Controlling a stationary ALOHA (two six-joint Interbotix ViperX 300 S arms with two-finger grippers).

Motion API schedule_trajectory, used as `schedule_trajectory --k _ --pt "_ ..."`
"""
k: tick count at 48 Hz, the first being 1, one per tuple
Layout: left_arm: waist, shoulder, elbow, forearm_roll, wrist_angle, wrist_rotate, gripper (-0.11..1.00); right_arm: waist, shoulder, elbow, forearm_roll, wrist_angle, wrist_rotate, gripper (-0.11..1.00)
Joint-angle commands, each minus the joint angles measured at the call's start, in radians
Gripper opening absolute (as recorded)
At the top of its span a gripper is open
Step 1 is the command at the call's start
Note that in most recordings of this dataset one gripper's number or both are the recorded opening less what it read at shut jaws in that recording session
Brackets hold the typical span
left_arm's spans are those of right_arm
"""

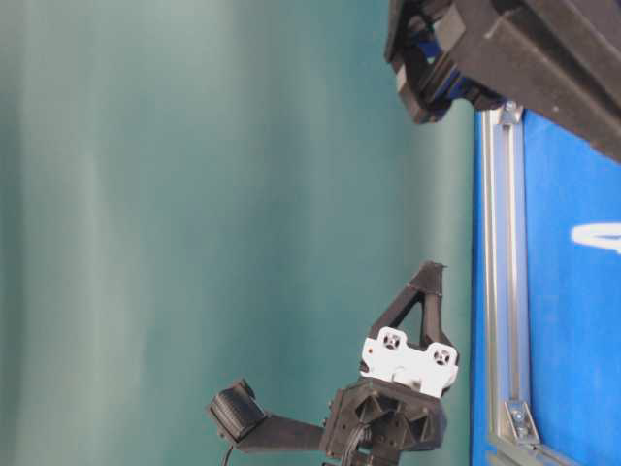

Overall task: Insert the wire through the string loop located in the center.
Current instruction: 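Open the right gripper and move it over the black USB cable end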

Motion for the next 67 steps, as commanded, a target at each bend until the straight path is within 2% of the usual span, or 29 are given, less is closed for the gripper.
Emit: schedule_trajectory --k 1,6,18,28,35,46,50,53,63,65,67 --pt "-0.006 -0.043 -0.011 0.021 0.008 0.002 0.0 0.005 -0.052 -0.021 0.0 -0.006 0.002 0.0" --pt "-0.006 -0.043 -0.009 0.023 0.02 0.003 0.0 0.014 -0.069 -0.018 0.002 0.0 0.002 -0.04" --pt "-0.006 -0.044 -0.006 0.021 0.026 0.003 0.0 0.014 -0.072 -0.023 0.005 0.029 0.006 -0.04" --pt "-0.006 -0.044 -0.006 0.021 0.026 0.002 0.0 0.014 -0.074 -0.04 0.048 0.124 0.034 -0.04" --pt "-0.006 -0.044 -0.009 0.021 0.026 0.002 0.0 0.014 -0.072 -0.054 0.049 0.192 0.058 -0.04" --pt "-0.006 -0.044 -0.011 0.023 0.026 0.002 0.0 0.014 -0.074 -0.063 0.049 0.216 0.072 -0.01" --pt "-0.006 -0.044 -0.009 0.021 0.026 0.002 0.0 0.014 -0.072 -0.064 0.049 0.219 0.072 0.1" --pt "-0.006 -0.044 -0.008 0.023 0.026 0.002 0.0 0.015 -0.072 -0.066 0.051 0.222 0.074 0.23" --pt "-0.006 -0.046 -0.008 0.021 0.026 0.002 0.0 0.014 -0.072 -0.071 0.061 0.253 0.072 0.83" --pt "-0.006 -0.046 -0.008 0.021 0.026 0.002 0.0 0.014 -0.072 -0.071 0.061 0.256 0.072 0.9" --pt "-0.006 -0.046 -0.008 0.021 0.026 0.002 0.0 0.015 -0.072 -0.071 0.061 0.258 0.072 0.89"
